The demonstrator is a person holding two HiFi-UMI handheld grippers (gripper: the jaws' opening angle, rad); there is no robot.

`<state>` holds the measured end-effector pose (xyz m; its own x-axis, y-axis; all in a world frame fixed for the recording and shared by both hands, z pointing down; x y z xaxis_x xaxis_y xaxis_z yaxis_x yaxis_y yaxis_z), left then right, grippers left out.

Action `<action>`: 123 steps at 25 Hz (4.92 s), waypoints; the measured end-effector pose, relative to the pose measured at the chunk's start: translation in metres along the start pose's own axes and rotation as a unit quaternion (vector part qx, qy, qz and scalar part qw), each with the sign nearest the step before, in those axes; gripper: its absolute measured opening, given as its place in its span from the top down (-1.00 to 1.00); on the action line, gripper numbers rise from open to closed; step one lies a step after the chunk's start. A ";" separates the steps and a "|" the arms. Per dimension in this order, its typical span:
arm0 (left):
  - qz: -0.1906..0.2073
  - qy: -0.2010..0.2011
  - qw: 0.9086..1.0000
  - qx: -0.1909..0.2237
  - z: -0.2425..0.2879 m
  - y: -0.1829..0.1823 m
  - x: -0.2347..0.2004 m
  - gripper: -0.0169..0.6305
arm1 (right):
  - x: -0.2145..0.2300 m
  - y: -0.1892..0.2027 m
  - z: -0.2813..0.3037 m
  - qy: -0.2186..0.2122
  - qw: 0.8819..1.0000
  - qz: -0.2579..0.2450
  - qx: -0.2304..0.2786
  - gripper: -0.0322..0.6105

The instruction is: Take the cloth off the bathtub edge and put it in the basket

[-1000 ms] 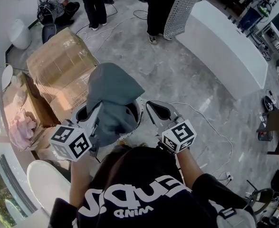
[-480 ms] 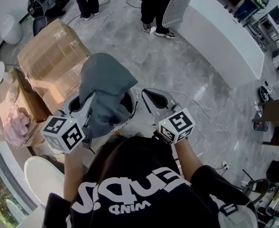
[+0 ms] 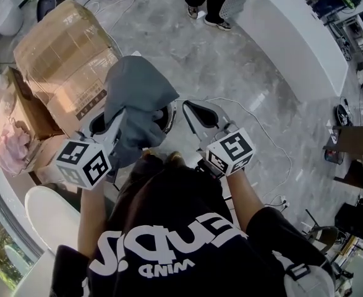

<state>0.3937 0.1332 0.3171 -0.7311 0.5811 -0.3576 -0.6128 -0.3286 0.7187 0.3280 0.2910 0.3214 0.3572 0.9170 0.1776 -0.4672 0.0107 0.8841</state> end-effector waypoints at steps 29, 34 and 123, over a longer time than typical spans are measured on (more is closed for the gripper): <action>-0.036 -0.009 0.994 -0.102 0.200 0.208 -0.105 0.73 | 0.062 0.177 0.120 0.026 0.990 0.085 -0.113 0.87; -0.042 -0.017 0.993 -0.108 0.228 0.237 -0.122 0.73 | 0.074 0.205 0.138 0.033 0.988 0.092 -0.120 0.87; 0.116 -0.015 0.987 0.112 -0.029 0.017 0.056 0.96 | -0.045 -0.002 -0.020 -0.063 0.998 -0.001 0.030 0.87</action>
<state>0.3332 0.1383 0.2921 -0.8330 0.5317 -0.1531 -0.3457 -0.2841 0.8943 0.2969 0.2580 0.3035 0.4590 0.8592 0.2259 -0.4190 -0.0148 0.9079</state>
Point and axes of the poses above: the fingertips, and each gripper's own axes: z forward along the fingers, x to its right, y out of its underside, the point moved 1 cm from there along -z, backward along the fingers, and after that the axes turned 13 degrees about -x, right-handed, at the moved point
